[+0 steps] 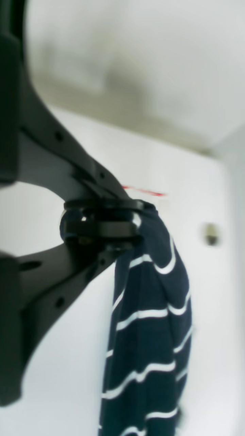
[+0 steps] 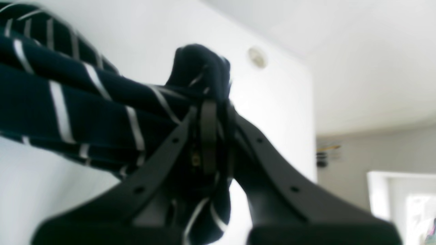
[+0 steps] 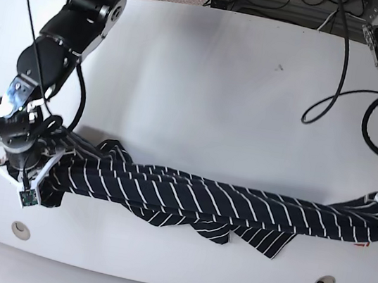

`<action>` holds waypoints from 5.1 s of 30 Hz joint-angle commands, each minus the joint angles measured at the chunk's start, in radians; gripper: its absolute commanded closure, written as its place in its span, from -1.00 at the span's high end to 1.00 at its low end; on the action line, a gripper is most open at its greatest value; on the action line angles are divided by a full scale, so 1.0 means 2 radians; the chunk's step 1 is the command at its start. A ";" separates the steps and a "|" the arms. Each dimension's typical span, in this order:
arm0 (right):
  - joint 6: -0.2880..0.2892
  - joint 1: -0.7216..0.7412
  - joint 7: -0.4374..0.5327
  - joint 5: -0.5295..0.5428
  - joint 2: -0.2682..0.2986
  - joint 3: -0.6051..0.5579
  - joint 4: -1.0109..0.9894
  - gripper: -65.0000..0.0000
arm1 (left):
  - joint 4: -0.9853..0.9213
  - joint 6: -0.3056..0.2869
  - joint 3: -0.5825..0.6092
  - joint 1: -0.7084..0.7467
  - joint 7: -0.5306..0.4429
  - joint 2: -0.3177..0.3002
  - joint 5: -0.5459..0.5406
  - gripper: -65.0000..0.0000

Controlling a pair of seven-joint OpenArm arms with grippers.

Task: Fold the T-shirt properly
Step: 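Lift the shirt with both grippers and stretch it apart, then lay the stretched shirt flat, right gripper regrasping its edge, then lift the shirt with both grippers, swing it and lay it flat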

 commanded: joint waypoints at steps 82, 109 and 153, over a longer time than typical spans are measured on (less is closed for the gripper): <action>-0.004 0.031 0.129 0.069 -0.028 -0.033 -0.366 0.74 | 0.008 -0.107 -0.091 0.294 -0.043 0.024 0.011 -1.00; -0.004 0.031 0.153 0.069 -0.059 -0.067 -0.411 -1.00 | 0.008 -0.108 -0.090 0.293 -0.043 0.020 0.011 -1.00; -0.004 0.412 -0.055 0.073 0.104 -0.174 -0.150 -1.00 | 0.070 -0.031 0.057 -0.270 0.002 0.020 0.012 -1.00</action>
